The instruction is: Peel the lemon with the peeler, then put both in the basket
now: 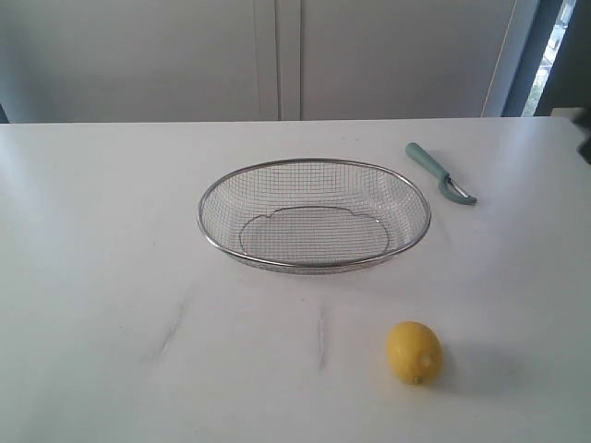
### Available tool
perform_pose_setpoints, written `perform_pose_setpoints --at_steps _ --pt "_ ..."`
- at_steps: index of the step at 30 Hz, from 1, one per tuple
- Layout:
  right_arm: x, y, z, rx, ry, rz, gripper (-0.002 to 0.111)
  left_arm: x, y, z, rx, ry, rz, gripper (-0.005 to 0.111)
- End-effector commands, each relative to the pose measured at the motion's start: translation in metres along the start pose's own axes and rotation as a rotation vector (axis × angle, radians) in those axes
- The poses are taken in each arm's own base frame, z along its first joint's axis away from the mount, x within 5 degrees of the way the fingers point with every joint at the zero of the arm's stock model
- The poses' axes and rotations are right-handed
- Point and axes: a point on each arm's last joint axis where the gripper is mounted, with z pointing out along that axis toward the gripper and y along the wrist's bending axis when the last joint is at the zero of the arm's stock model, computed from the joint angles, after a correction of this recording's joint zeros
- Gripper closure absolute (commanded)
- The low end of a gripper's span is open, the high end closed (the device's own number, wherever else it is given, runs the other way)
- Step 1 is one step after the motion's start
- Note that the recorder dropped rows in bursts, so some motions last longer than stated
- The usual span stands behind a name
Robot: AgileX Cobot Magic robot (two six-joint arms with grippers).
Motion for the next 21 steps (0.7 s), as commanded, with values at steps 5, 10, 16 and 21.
perform_pose_setpoints --at_steps 5,10,16,21 --pt "-0.086 0.041 0.173 0.022 0.52 -0.409 0.108 0.001 -0.001 0.0 0.006 0.0 -0.001 0.106" --pt "-0.109 0.025 0.234 0.143 0.683 -0.553 0.108 0.001 -0.001 0.0 0.006 0.0 -0.001 0.106" --pt "-0.096 0.0 0.299 0.192 0.76 -0.676 0.108 0.001 -0.001 0.0 0.006 0.0 -0.001 0.106" --pt "-0.081 -0.013 0.331 0.162 0.729 -0.723 0.108 0.001 -0.001 0.0 0.006 0.0 -0.001 0.106"
